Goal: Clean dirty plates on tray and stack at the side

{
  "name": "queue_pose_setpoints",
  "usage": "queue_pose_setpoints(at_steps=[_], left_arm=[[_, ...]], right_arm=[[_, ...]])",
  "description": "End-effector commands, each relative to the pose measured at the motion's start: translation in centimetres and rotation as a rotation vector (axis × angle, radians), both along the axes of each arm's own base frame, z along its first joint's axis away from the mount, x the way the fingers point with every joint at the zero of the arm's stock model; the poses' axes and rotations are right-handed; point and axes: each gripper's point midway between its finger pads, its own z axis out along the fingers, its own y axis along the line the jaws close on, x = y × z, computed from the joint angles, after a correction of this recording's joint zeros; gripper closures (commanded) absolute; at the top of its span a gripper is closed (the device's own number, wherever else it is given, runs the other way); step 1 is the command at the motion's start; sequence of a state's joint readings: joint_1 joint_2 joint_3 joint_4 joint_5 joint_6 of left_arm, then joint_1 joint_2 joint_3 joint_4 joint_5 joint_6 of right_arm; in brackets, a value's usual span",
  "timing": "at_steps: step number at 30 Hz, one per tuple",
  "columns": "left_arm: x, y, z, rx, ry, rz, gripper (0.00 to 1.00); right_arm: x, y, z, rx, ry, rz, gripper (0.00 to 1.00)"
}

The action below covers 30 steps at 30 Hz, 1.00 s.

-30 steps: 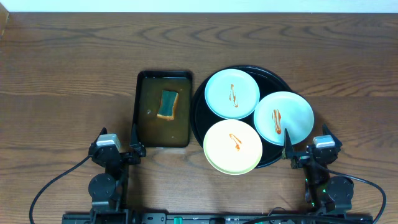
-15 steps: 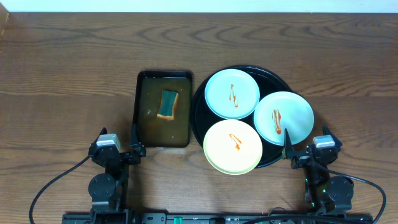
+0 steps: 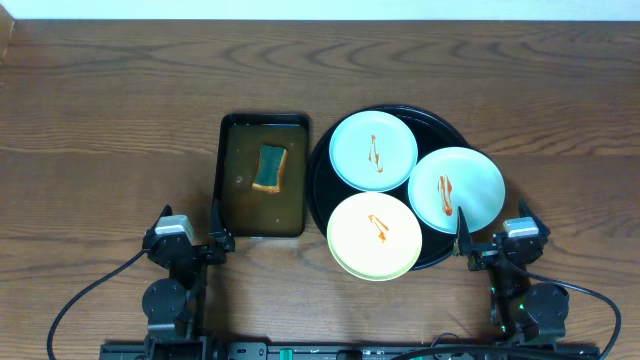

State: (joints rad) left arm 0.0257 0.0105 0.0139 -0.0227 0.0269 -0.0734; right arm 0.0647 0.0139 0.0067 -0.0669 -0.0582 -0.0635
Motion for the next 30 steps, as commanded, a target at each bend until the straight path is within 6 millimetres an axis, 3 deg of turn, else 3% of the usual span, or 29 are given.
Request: queue_pose_setpoints(at_steps=[1,13,23,30], left_arm=[[-0.2,0.4,-1.7,0.013,0.059,0.016,0.14],[-0.1,0.3,-1.7,0.012,0.059,0.016,0.14],[-0.5,0.4,-2.2,-0.023,0.142,0.026,0.14],[0.0,0.4,0.3,-0.039,0.223,0.028,0.14]], right_arm=[[0.0,0.0,0.0,-0.012,-0.003,0.002,0.01],[-0.1,0.5,0.6,-0.008,-0.028,0.028,0.01],[-0.2,-0.1,0.6,0.151,0.026,-0.018,0.01],[-0.5,-0.1,1.4,0.208,0.172,-0.038,0.01]])
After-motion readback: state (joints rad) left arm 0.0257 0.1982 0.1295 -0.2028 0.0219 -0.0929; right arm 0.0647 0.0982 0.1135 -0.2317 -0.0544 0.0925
